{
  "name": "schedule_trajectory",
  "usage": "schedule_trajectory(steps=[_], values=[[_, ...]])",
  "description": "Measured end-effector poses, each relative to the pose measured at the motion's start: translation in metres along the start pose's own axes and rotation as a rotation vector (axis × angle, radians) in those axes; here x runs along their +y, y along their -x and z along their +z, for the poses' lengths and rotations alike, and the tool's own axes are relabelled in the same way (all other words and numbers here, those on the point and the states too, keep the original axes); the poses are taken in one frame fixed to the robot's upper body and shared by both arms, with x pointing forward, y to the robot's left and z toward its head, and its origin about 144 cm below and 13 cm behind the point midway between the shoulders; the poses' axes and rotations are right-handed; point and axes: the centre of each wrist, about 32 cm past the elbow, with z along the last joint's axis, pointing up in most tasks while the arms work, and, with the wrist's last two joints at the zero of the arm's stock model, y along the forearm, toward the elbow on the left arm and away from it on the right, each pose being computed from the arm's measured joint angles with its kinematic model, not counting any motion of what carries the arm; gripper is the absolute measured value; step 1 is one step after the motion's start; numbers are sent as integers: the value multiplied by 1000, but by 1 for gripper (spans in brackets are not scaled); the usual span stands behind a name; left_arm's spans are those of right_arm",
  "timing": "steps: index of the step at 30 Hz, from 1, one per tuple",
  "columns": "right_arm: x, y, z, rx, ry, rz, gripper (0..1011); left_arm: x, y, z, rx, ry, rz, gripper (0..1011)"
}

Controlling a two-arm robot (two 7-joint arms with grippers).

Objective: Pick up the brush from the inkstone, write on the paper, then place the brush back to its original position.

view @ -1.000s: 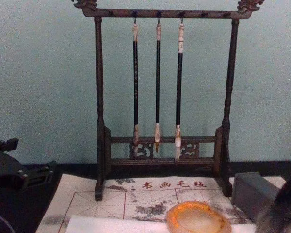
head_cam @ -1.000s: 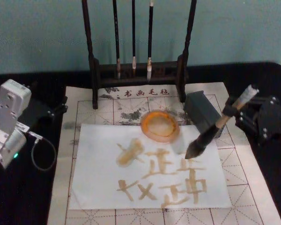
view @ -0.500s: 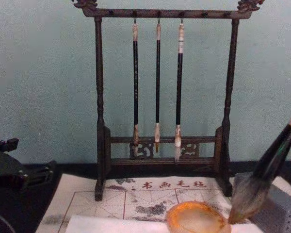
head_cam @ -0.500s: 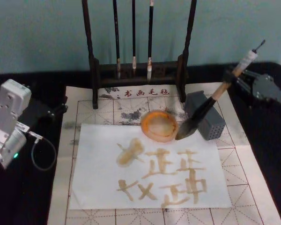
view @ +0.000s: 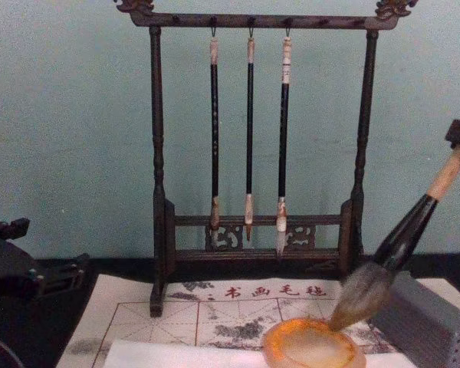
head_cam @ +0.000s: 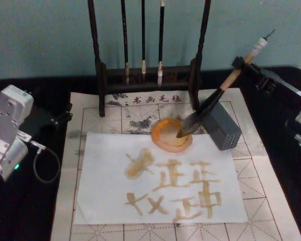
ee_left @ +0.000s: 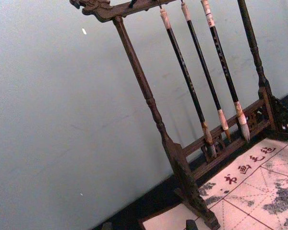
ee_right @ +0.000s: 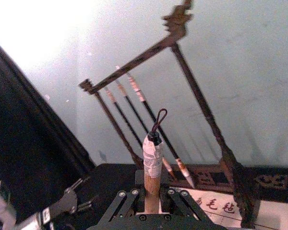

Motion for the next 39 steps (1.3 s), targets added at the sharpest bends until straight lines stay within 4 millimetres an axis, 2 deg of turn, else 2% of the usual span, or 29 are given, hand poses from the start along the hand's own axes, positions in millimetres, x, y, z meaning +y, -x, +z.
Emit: schedule_trajectory(steps=[16,39], values=[[30,-16,-6,172,7,-138,197,0,0,0,0,0,0,1001],[44,-20,-19,343,21,-294,197,0,0,0,0,0,0,1001]])
